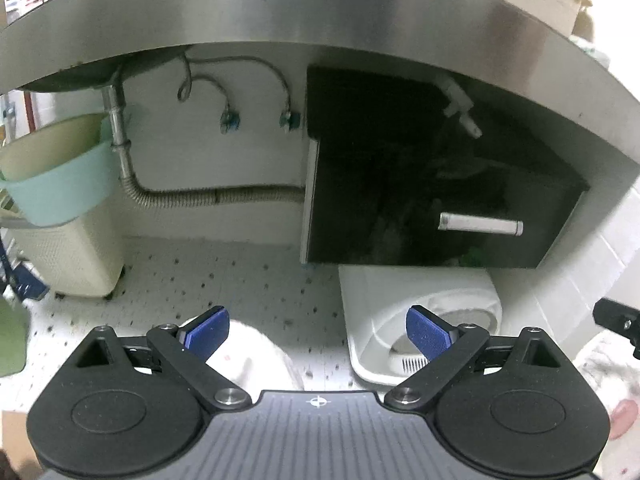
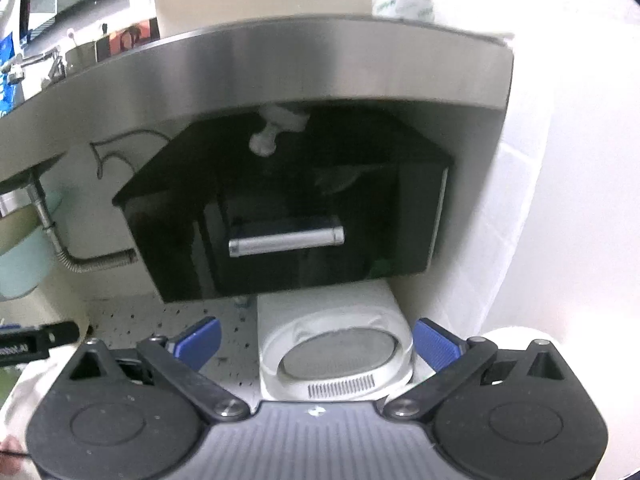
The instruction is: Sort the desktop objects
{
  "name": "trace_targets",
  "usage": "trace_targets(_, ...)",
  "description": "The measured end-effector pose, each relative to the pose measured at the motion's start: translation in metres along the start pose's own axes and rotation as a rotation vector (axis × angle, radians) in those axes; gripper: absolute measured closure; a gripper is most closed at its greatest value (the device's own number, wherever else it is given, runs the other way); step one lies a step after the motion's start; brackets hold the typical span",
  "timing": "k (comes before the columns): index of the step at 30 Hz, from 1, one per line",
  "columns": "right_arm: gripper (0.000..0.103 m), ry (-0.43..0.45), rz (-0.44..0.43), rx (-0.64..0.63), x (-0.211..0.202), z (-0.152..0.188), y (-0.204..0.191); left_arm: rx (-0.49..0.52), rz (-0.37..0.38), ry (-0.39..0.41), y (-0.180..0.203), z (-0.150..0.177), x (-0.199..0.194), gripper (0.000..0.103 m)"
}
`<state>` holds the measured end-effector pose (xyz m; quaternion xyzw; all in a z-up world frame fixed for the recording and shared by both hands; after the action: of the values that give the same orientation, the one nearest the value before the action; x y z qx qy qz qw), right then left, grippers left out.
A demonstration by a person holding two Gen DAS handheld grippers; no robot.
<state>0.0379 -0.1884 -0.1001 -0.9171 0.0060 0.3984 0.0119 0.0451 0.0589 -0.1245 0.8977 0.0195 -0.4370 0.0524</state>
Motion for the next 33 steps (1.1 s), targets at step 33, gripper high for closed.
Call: trace_targets(33,0.0,-0.158,-0.015,-0.037,-0.051,-0.038,0.003,0.111,-0.058,-0.146,0.065,-0.011,-0.079,0.007)
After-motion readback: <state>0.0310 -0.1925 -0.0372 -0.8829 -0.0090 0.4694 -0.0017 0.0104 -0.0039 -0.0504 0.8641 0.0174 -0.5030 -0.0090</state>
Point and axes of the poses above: each gripper's, at about its wrist camera, not at the fingertips, and x roughly the way its jaws point, y to its right, z to its underside, the point moved 1 cm from there along x, roughly the way its jaws point, and after that the axes turned 10 degrees about -y, right-handed, at the moved point
